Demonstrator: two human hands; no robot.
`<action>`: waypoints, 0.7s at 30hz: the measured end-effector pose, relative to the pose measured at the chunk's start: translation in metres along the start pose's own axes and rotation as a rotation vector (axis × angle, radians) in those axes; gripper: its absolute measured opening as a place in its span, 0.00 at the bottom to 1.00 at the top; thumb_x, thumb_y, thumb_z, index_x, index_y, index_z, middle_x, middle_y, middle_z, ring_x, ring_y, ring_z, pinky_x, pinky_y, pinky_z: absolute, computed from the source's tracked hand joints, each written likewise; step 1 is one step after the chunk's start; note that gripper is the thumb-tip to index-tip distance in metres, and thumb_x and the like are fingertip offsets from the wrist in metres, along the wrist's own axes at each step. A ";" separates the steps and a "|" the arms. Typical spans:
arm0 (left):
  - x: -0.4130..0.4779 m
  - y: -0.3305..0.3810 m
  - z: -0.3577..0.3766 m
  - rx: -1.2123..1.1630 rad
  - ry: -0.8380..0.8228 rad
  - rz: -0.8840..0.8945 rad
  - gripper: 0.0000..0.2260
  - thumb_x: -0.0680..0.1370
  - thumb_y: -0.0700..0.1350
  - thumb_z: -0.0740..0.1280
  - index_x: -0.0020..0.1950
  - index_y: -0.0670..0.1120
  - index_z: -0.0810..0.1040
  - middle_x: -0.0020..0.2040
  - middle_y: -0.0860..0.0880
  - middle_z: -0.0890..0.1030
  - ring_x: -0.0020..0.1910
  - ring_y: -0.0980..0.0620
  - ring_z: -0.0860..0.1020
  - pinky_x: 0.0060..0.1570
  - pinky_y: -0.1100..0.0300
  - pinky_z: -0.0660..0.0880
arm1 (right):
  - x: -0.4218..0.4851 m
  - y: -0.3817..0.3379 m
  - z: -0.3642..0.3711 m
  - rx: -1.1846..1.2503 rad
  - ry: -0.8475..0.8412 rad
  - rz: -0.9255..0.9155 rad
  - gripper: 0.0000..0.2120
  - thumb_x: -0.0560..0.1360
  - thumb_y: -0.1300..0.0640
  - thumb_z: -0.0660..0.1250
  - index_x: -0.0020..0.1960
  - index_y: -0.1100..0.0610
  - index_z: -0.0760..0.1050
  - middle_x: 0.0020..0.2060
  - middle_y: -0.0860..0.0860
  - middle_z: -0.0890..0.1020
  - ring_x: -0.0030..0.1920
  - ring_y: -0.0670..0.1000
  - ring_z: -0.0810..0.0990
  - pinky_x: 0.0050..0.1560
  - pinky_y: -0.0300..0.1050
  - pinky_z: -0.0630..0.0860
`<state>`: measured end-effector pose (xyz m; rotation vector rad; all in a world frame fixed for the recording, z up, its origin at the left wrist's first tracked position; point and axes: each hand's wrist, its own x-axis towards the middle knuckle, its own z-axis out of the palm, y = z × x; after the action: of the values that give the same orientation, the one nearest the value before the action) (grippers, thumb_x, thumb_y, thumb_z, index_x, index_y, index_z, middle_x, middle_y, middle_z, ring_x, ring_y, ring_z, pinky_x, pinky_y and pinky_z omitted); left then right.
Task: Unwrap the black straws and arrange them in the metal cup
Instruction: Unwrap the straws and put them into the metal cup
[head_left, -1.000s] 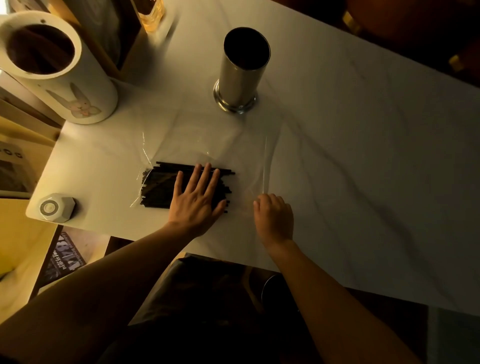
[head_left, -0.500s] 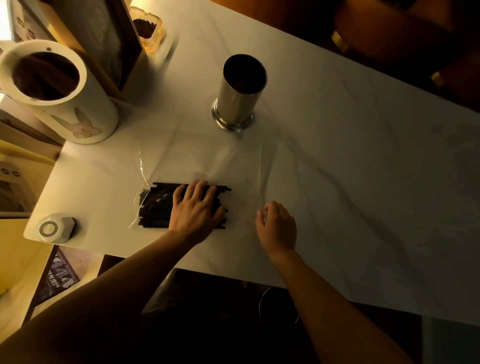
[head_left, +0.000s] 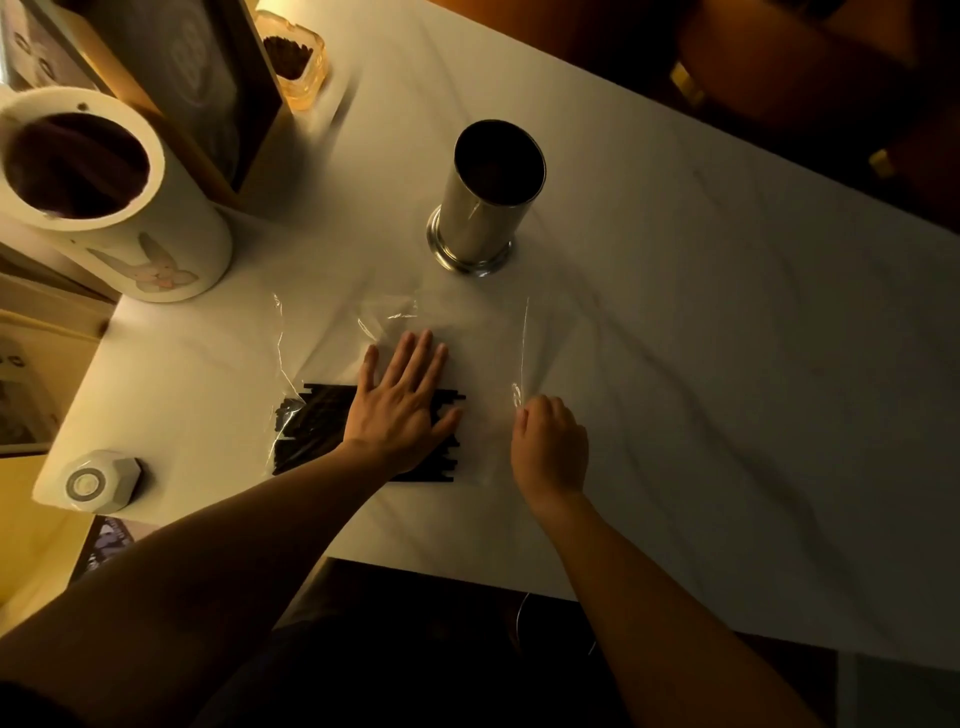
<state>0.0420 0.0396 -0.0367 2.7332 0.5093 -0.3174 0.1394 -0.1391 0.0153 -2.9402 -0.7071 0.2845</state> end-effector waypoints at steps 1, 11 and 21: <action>0.001 0.000 -0.001 -0.004 0.005 0.004 0.38 0.81 0.72 0.41 0.84 0.53 0.38 0.85 0.49 0.37 0.82 0.48 0.33 0.80 0.37 0.35 | 0.001 0.004 -0.001 0.013 0.019 0.032 0.08 0.79 0.56 0.62 0.44 0.59 0.74 0.40 0.56 0.79 0.39 0.59 0.79 0.38 0.49 0.72; 0.000 -0.002 0.004 0.013 0.029 0.008 0.37 0.81 0.72 0.42 0.85 0.53 0.39 0.85 0.47 0.39 0.83 0.48 0.35 0.80 0.37 0.40 | 0.022 0.001 -0.005 0.048 -0.026 0.015 0.12 0.78 0.48 0.62 0.47 0.57 0.74 0.45 0.54 0.80 0.46 0.58 0.79 0.46 0.54 0.76; 0.001 -0.002 0.006 0.001 0.033 0.011 0.37 0.82 0.71 0.43 0.85 0.52 0.41 0.85 0.48 0.40 0.83 0.48 0.35 0.81 0.37 0.41 | 0.054 -0.004 -0.011 0.069 0.002 -0.008 0.08 0.79 0.55 0.61 0.44 0.58 0.72 0.43 0.56 0.78 0.42 0.60 0.78 0.41 0.52 0.74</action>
<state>0.0408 0.0397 -0.0429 2.7453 0.5029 -0.2700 0.1874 -0.1118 0.0185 -2.8717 -0.6943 0.2991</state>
